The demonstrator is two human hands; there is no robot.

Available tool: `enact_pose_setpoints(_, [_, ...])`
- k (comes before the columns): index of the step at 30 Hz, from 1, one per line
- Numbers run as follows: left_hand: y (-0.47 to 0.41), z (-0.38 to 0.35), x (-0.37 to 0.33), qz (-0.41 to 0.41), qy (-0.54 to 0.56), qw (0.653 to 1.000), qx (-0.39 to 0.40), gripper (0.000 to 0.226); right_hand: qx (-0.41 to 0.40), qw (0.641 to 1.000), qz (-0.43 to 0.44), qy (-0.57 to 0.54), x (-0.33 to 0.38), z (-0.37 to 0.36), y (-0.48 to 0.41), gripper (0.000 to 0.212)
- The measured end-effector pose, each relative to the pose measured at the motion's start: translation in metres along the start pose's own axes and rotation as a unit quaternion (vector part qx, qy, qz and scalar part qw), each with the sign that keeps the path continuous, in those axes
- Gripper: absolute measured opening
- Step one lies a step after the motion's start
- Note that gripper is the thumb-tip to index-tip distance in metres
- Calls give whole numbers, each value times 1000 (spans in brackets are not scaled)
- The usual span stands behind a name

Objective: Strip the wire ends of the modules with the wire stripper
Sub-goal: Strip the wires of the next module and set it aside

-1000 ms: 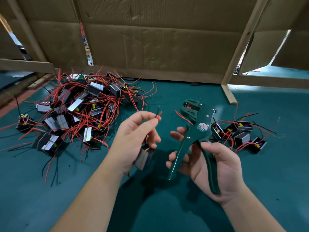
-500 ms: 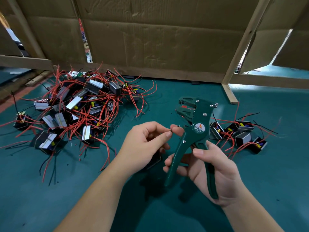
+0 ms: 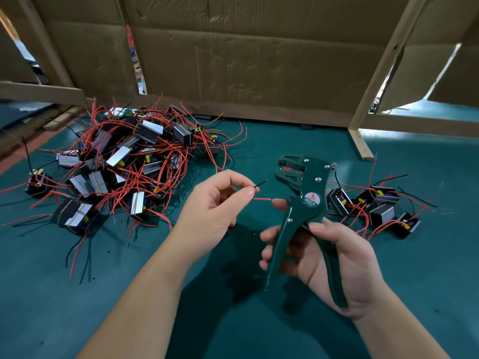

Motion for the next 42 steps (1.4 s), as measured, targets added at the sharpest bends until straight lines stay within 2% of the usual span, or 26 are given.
enact_pose_setpoints(4, [1,1,-2,-21,-28,999,17,9,28,998,-51,10,-9,-4,2,72])
enact_pose_setpoints(10, [-4,20,-6,-65,-100,992,-31,8,64,995,-71,34,-15,-11,4,64])
enact_pose_setpoints(18, [-1,21,-15,-143,-230,962,-25,6,31,994,-76,71,-19,-3,3,54])
enact_pose_setpoints(23, [-1,18,-22,-176,-265,948,-30,8,16,992,-79,99,-21,-1,4,36])
enact_pose_setpoints(27, [0,17,-23,-179,-259,949,-24,9,20,992,-80,97,-20,-2,5,44])
enact_pose_setpoints(34, [2,16,-26,-205,-296,933,-18,15,13,992,-84,91,-18,-1,6,44])
enact_pose_setpoints(42, [5,13,-27,-216,-341,914,-37,10,-7,991,-80,104,-19,2,6,45])
Point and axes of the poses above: each hand's wrist, its own y-axis away from the middle knuckle, its own z-axis out of the back of the hand, x = y × z, the point moved 8 cm from there along -y, towards the middle knuckle, and after that the axes turned 1 degree about -z, right-handed, at the moved point
